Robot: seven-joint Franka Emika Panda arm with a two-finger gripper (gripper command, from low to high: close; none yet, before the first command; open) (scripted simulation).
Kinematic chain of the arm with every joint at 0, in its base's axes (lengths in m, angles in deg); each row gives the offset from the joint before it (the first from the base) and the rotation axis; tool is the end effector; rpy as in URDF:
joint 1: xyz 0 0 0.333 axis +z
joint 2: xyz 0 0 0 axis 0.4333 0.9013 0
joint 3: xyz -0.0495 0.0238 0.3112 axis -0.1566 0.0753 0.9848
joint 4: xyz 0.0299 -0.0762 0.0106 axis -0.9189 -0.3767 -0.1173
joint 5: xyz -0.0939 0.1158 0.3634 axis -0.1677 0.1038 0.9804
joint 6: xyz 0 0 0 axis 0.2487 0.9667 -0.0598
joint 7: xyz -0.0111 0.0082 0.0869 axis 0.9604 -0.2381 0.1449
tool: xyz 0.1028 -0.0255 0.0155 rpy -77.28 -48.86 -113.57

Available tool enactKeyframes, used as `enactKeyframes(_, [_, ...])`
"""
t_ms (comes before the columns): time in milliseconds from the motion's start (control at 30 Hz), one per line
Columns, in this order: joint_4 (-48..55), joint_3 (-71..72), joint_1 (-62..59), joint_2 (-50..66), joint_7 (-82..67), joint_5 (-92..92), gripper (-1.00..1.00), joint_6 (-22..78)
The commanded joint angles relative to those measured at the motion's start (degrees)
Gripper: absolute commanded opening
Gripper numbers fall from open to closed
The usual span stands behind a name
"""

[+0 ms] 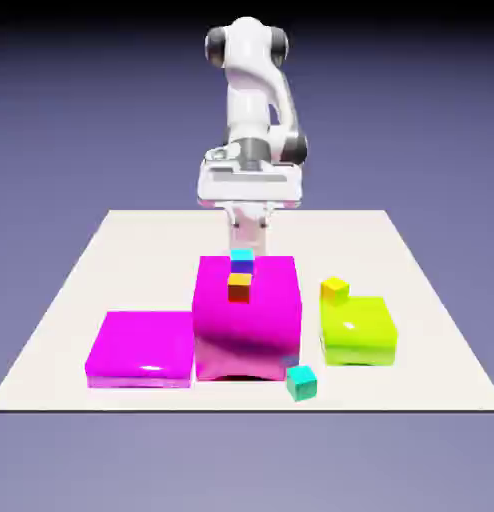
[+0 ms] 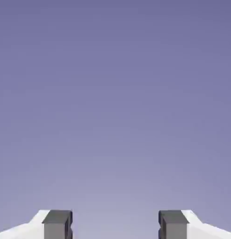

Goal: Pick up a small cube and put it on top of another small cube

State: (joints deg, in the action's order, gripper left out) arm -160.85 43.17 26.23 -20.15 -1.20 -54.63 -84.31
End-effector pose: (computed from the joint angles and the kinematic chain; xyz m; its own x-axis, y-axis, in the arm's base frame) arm 0.4004 0.0094 0.4521 0.5555 -0.6578 0.5086 -0.4779 -0.7531 -0.4521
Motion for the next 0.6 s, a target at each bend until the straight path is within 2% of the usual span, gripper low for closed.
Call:
enactKeyframes(0, [1.6, 0.6, -0.1, 2.1, 0.2, -0.4, 0.0, 1.8])
enactKeyframes(567, [28.7, 10.4, -2.0, 37.4, 3.6, -7.1, 0.0, 32.9])
